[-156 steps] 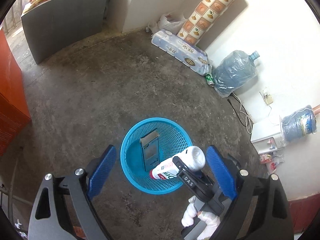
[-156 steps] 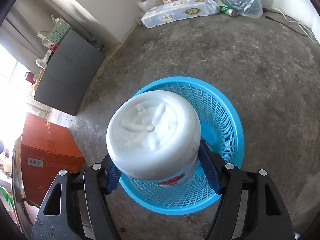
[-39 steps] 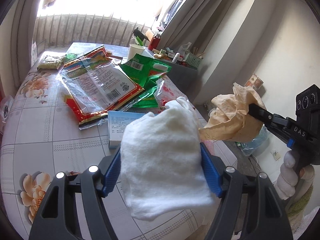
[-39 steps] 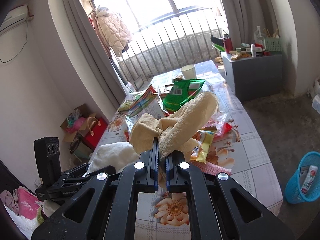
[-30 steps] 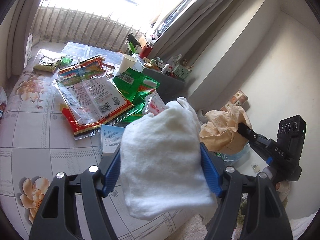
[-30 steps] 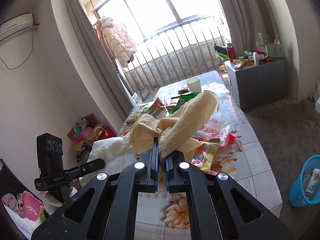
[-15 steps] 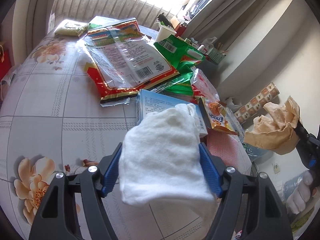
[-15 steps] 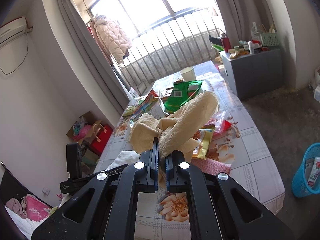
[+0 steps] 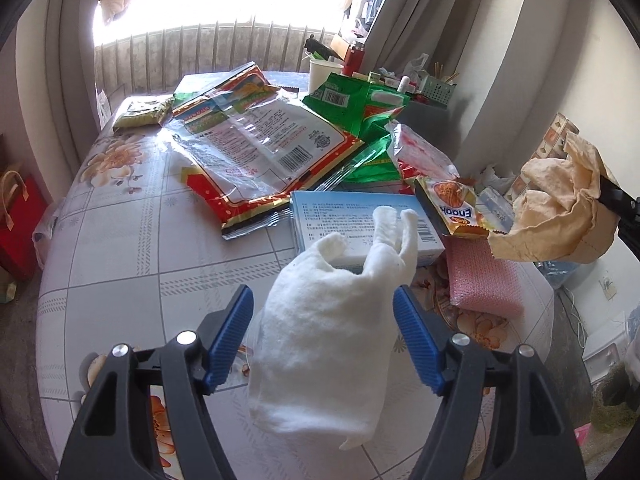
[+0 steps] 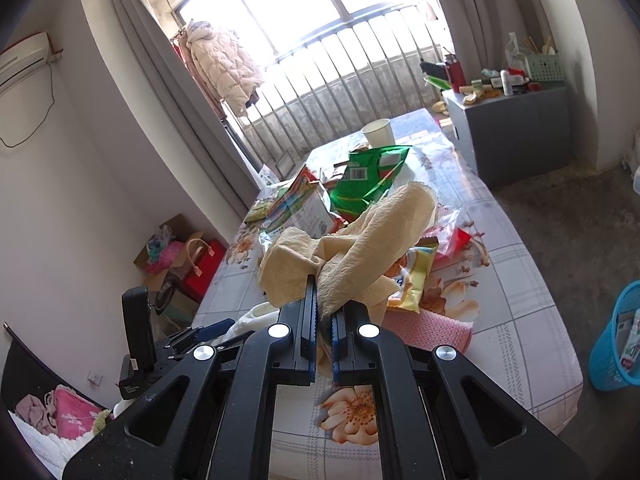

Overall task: Collect trash
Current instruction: 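Lift the white cloth and brown paper towel off the table, then carry both to the blue wastebasket and open both tools over it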

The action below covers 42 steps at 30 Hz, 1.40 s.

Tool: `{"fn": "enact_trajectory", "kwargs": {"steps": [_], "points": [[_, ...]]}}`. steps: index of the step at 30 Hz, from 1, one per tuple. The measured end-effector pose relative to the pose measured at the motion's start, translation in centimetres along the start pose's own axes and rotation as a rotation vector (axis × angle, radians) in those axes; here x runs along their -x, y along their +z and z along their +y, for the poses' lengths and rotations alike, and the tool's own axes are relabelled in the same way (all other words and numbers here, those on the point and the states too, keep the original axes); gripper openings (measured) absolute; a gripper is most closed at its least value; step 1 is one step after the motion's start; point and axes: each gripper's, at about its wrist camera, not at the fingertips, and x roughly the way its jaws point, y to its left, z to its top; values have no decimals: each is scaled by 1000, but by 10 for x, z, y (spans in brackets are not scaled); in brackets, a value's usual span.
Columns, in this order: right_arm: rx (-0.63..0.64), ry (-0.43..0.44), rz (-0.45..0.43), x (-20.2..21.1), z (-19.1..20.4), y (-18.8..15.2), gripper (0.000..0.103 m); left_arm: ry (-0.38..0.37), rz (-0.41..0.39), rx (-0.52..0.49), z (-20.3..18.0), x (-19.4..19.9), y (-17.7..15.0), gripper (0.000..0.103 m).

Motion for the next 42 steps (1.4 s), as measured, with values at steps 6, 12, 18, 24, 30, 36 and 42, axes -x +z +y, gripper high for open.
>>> {"fn": "enact_trajectory", "kwargs": {"steps": [6,12,18,24,30,36,42], "points": [[-14,-2,-1,-2,-4,0,4,15,-4,-65,-9,2,5,31],[-17,1,-8,0,-6,0,4,30,-26,-110,-17,13,9,12],[-30,18,-52,14,-14,5,4,11,-102,-123,-29,39,25,11],[-51,22,-125,40,-28,12,4,-78,-151,-139,-54,62,49,11],[-95,-58,-224,84,-61,14,4,-263,-135,-195,-117,56,79,11],[-170,-230,-296,136,-116,4,4,-466,-60,-298,-218,22,108,11],[-301,-392,-325,175,-189,-15,4,-569,113,-388,-331,-46,126,11]]}}
